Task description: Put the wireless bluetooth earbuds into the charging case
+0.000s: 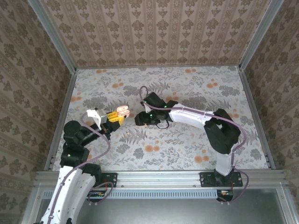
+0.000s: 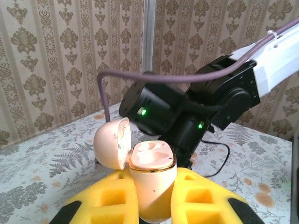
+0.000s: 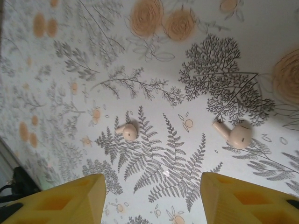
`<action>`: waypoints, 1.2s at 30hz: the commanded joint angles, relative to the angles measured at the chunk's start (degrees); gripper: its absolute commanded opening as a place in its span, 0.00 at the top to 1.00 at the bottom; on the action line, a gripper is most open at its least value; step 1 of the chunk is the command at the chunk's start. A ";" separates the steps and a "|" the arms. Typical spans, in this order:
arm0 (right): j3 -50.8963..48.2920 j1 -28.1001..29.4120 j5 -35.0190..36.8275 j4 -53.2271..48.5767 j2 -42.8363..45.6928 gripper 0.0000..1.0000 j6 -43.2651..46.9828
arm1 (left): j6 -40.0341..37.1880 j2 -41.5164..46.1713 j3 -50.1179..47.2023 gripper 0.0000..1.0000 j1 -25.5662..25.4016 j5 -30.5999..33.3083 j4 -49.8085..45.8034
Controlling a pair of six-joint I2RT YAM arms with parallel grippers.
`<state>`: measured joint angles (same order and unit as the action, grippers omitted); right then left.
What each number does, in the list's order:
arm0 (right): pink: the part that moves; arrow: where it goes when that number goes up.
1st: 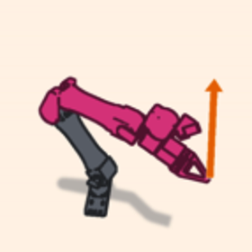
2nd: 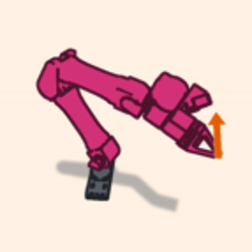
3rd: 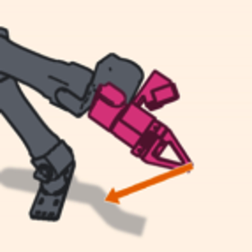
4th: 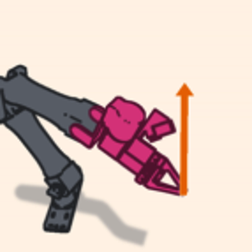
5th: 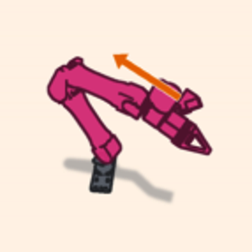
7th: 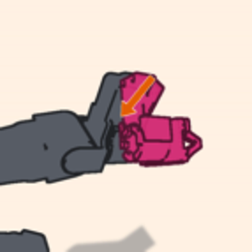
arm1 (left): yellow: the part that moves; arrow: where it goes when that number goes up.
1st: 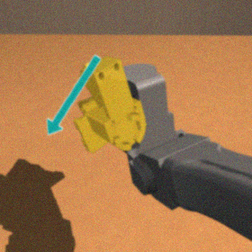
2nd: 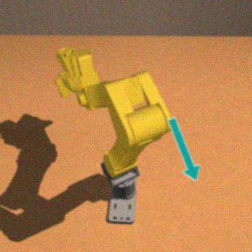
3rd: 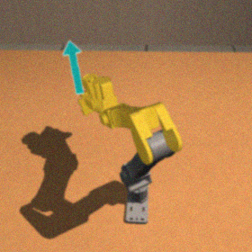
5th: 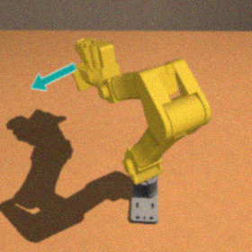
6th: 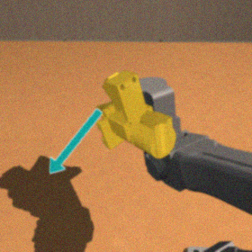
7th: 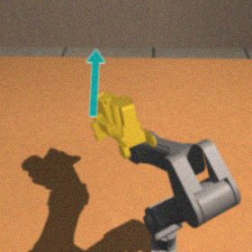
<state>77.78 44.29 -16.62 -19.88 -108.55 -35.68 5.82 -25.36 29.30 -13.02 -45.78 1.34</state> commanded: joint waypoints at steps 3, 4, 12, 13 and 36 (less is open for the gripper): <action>4.35 -0.64 3.92 -7.99 -4.29 0.50 -4.31 | -3.44 0.40 -0.33 1.00 0.49 0.43 -2.26; 5.02 -0.54 4.52 -8.91 -4.91 0.52 -4.84 | -3.50 0.16 -0.53 1.00 0.54 0.38 -1.96; 2.79 -0.15 7.50 -10.07 -5.57 0.56 -10.52 | -3.83 -0.53 -1.61 1.00 0.53 0.00 -0.42; 2.51 -0.13 7.04 -9.64 -5.68 0.56 -11.06 | -4.12 -0.68 -1.52 1.00 0.54 -0.14 -0.51; 14.35 -0.38 8.20 -16.69 -16.54 0.62 -7.80 | -5.47 -1.27 -2.05 1.00 0.80 -0.04 -1.26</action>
<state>89.27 44.25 -10.61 -34.24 -122.17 -46.06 1.85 -26.94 27.70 -12.64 -45.58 -0.49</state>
